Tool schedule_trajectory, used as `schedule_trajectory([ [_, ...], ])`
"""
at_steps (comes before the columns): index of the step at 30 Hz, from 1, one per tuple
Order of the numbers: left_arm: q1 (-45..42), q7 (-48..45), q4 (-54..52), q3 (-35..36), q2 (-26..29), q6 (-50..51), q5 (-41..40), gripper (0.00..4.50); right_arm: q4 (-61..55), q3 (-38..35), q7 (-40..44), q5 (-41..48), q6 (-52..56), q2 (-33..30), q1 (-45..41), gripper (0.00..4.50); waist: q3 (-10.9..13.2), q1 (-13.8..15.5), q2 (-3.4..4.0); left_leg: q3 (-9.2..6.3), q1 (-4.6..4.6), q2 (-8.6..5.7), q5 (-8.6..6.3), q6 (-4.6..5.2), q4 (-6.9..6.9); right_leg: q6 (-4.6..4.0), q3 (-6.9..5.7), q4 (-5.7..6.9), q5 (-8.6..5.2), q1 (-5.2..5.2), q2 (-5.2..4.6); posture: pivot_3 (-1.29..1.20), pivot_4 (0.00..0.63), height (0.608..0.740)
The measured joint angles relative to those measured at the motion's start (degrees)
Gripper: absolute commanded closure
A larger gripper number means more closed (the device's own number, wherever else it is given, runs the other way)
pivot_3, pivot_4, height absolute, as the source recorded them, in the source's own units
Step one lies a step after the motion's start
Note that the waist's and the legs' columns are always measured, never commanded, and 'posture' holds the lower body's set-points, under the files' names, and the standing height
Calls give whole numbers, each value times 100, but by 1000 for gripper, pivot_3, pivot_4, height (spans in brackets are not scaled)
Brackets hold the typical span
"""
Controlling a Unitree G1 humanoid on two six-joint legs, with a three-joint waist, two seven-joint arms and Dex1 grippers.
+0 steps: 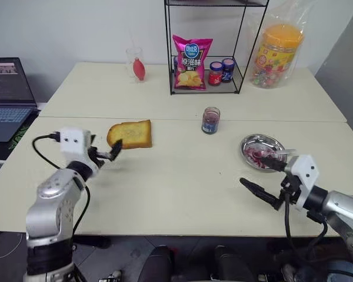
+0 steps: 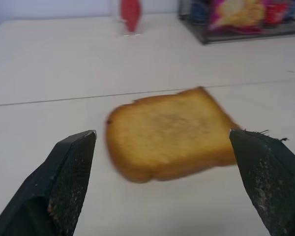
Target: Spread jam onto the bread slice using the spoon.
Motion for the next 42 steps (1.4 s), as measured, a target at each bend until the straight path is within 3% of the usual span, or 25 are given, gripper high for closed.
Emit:
schedule_trajectory([
  [3,-250,199,425,0,-55,229,-17,0,-98,322,-156,0,361,-2,-385,38,1,0,-2,1,-8,-2,0,0,0,0,1,-6,0,-4,0,0,150,740],
  [9,-1140,600,1433,48,-484,452,-87,0,-44,956,-437,247,1395,216,-2033,38,-2,-3,-22,-7,-7,-2,2,-1,4,1,-5,-1,7,-3,-1,0,150,740],
  [16,-2125,843,3006,212,-667,490,-192,0,64,1187,-358,247,1650,184,-2153,38,-3,4,-28,-13,-21,-12,1,0,2,-24,-12,-10,24,-7,-2,0,150,740],
  [21,-2368,867,3452,190,-662,287,-147,0,29,1192,-365,246,1682,186,-2135,38,-3,-10,-27,-12,-14,-6,1,-1,3,-23,-10,-3,24,-7,-3,0,150,740],
  [22,-2389,857,3493,188,-662,277,-146,357,21,1191,-367,247,1691,186,-2134,0,-3,-10,-28,-13,-13,-6,2,-1,3,-23,-10,-1,24,-7,-3,0,150,740],
  [24,-2460,877,3594,192,-663,299,-146,622,-4,1189,-374,248,1712,185,-2117,0,-3,-6,-28,-14,-12,-6,2,-2,5,-20,-10,3,22,-6,-3,0,150,740],
  [31,-2556,1100,3675,311,-657,512,-167,2190,-146,1074,-408,258,1785,128,-2013,0,-3,1,-28,-10,-13,-10,2,-2,6,-18,-6,-1,25,-5,-7,0,150,740],
  [42,-2580,976,3781,421,-615,519,-276,4114,-195,1003,-463,215,1768,-37,-1844,0,-3,0,-27,-9,-12,-9,2,-2,6,-14,-7,-1,23,-5,-8,0,150,740],
])
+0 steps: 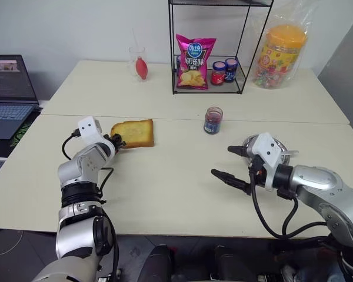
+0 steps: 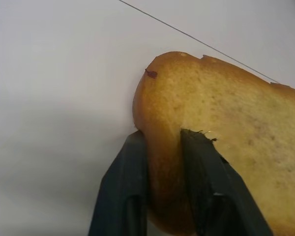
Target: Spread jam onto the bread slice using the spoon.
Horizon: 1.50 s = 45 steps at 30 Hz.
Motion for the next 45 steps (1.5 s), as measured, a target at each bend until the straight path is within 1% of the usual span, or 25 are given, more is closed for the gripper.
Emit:
schedule_trajectory([
  [3,104,-301,-159,-37,57,79,-51,4494,-6,-6,6,-98,-141,-102,55,0,0,4,0,-2,-3,0,0,0,-1,0,-1,-4,0,0,0,0,150,740],
  [9,356,-1023,-591,-162,158,528,-387,4494,-17,-89,20,-209,-386,-169,319,0,0,-1,0,-2,-8,0,0,-1,-3,-4,-2,-13,2,-2,-2,0,150,740],
  [13,416,-1278,-808,-214,164,707,-545,4494,-59,-139,31,-210,-483,-172,410,0,1,-8,0,-3,-6,4,0,-1,-4,2,-2,-11,-1,-2,-1,0,150,740],
  [17,639,-2010,-1533,-444,255,1238,-1061,4494,-220,-299,159,-184,-625,-218,596,0,1,-11,-2,-4,-11,3,0,-1,-5,2,-3,-15,-1,-3,0,0,150,740],
  [19,845,-2850,-2156,-802,643,1738,-1557,4494,-448,-733,477,114,-783,-271,996,0,2,-15,-2,-3,-11,3,-1,-2,-11,1,-2,-21,-1,-4,0,0,150,740],
  [21,875,-3475,-2528,-1186,1005,1899,-1709,4494,-598,-1088,737,463,-762,-418,1239,0,3,-18,-1,1,-9,3,-2,-2,-11,-1,0,-22,-3,-3,0,0,150,740],
  [22,870,-4030,-2778,-1639,1345,1875,-1721,4494,-720,-1384,960,813,-653,-622,1459,0,3,-16,-1,1,-5,3,-2,-2,-12,2,1,-23,-7,-1,0,0,150,740],
  [23,866,-4319,-2905,-1867,1500,1872,-1720,4494,-784,-1511,1063,956,-585,-736,1573,0,3,-16,0,2,-3,3,-2,-2,-12,10,1,-23,-16,2,0,0,150,740],
  [24,830,-4833,-2985,-2322,1738,1747,-1652,4494,-881,-1705,1194,1164,-500,-885,1772,0,3,-14,0,5,0,5,-2,-1,-11,8,2,-20,-19,3,0,0,150,740],
  [25,829,-5170,-3035,-2619,1867,1671,-1593,4494,-940,-1807,1272,1263,-446,-984,1890,0,3,-13,0,7,3,7,-2,-1,-11,3,3,-19,-20,4,0,0,150,740],
  [28,788,-5760,-3039,-3214,2007,1388,-1381,4494,-1069,-1973,1350,1421,-375,-1101,2071,0,3,-7,0,7,3,12,-1,0,-9,-13,3,-19,-20,2,1,0,150,740],
  [29,733,-6004,-2992,-3483,2038,1169,-1206,4494,-1124,-2037,1354,1460,-357,-1130,2147,0,3,-8,0,8,3,14,-1,0,-8,-16,4,-19,-19,2,2,0,150,740],
  [30,451,-6347,-2650,-3985,1995,589,-741,4494,-1184,-2066,1305,1491,-340,-1157,2286,0,3,2,0,7,2,14,0,1,-6,-17,2,-19,-19,3,5,0,150,740],
  [31,292,-6478,-2385,-4215,1918,213,-447,4494,-1239,-2052,1223,1489,-327,-1153,2323,0,3,7,0,7,-2,13,1,3,-6,-19,1,-19,-18,1,6,0,150,740],
  [35,-12,-6769,-1585,-4635,1615,-804,229,4494,-1337,-2023,992,1438,-325,-1147,2483,0,3,4,-1,11,-14,9,0,5,-7,-3,5,-31,-10,-4,5,0,150,740],
  [37,-268,-6777,-1030,-4747,1303,-1353,555,4494,-1398,-2020,905,1402,-329,-1140,2635,0,4,7,-2,9,-18,5,-1,6,-9,4,3,-32,-13,-7,6,0,150,740],
  [38,-431,-6781,-700,-4772,1105,-1713,748,4494,-1445,-2017,850,1365,-330,-1137,2799,0,5,18,-4,5,-22,3,-1,7,-7,9,-3,-30,-16,-7,7,0,150,740],
  [42,-983,-6755,518,-4846,635,-2864,1322,4494,-1493,-2031,689,1235,-357,-1045,3265,0,7,15,-7,10,-23,-2,-3,9,-7,17,-2,-28,-21,-7,16,0,150,740],
  [45,-1278,-6765,1089,-4844,344,-3421,1595,4494,-1499,-2042,593,1143,-406,-1011,3367,0,8,-7,-9,16,-20,-3,-3,10,-4,24,3,-27,-17,-7,16,0,150,740],
])
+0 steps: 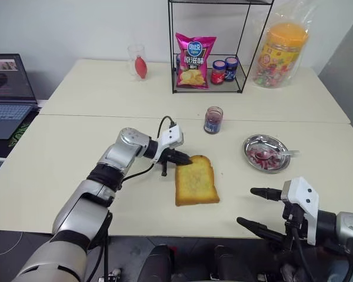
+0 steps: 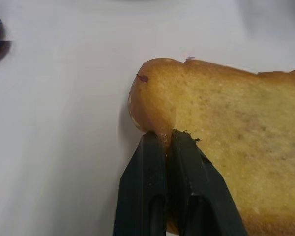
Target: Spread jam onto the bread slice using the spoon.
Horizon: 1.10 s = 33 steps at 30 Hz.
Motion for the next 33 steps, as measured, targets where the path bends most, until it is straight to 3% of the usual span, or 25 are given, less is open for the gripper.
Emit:
schedule_trajectory([
  [7,-124,8,640,9,-295,-654,366,4494,-15,-4,-103,-1,-102,35,128,0,0,-1,0,-5,3,5,0,0,-2,1,-4,4,0,1,7,0,150,740],
  [15,-197,157,927,151,-428,-1054,592,2919,-22,-4,-205,2,-183,109,243,0,0,5,0,-4,3,3,0,0,2,4,-2,4,2,3,7,0,150,740],
  [19,-196,118,923,291,-443,-1127,603,1918,-29,-4,-183,14,-213,105,285,0,0,4,0,-4,3,3,0,0,1,4,-2,4,2,3,7,0,150,740],
  [21,-196,128,849,363,-439,-1201,603,1802,-30,-4,-156,16,-224,95,286,0,0,4,0,-5,3,3,0,0,1,4,-2,4,2,3,7,0,150,740],
  [26,-172,216,443,615,-252,-1232,562,1802,-31,-63,-153,25,-342,141,266,0,0,-6,0,-5,6,5,0,0,1,4,-1,8,2,3,7,0,150,740],
  [29,98,153,-365,917,118,-1008,311,1802,-26,-358,-410,189,-485,558,116,0,0,-33,1,-5,8,13,0,-1,-1,4,1,9,2,3,6,0,150,740],
  [33,692,248,-1913,1254,770,-498,199,767,110,-921,-895,326,-643,1103,40,0,-2,-35,4,-9,11,13,1,-2,-3,3,3,10,3,4,-2,0,150,740],
])
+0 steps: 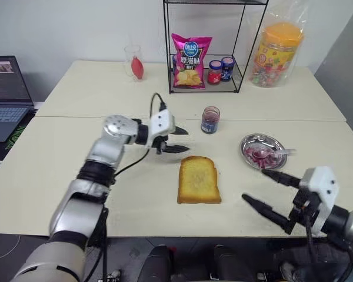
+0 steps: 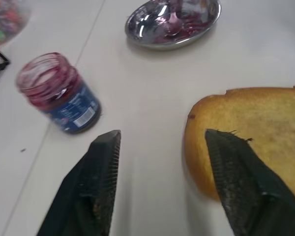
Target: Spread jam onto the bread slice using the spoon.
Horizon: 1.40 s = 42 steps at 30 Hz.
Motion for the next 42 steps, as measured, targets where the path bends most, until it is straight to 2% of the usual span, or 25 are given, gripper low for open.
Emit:
schedule_trajectory([
  [4,714,-34,-1934,59,418,1187,-447,31,424,-247,-525,-53,-84,527,-84,0,0,31,0,0,0,-3,0,0,7,-2,2,-1,0,6,-11,0,150,740],
  [7,918,-233,-3208,55,741,2266,-1092,31,934,-309,-1257,-82,-59,1050,-521,0,-2,24,7,5,7,-2,1,0,10,-17,9,2,3,7,-12,0,150,740],
  [11,928,-159,-3937,18,824,2930,-1378,31,1734,-402,-2078,222,177,1614,-1123,0,-5,20,12,7,19,1,5,4,6,-33,11,12,1,10,-6,0,150,740],
  [19,928,130,-4289,-282,695,3186,-1457,31,3434,-534,-2826,528,197,2019,-2326,0,-6,-49,27,17,20,0,5,5,-2,-29,18,19,2,4,20,0,150,740],
  [33,846,283,-4218,-529,519,3073,-1430,31,5755,-380,-2502,477,43,2006,-3583,0,-3,-103,32,47,36,1,5,6,-2,-29,49,47,0,-4,25,0,150,740],
  [42,775,334,-4049,-550,467,2933,-1333,31,6336,-334,-2271,334,-117,1978,-3955,0,-3,-109,32,111,41,4,5,7,-1,-13,123,62,9,-33,35,0,150,740],
])
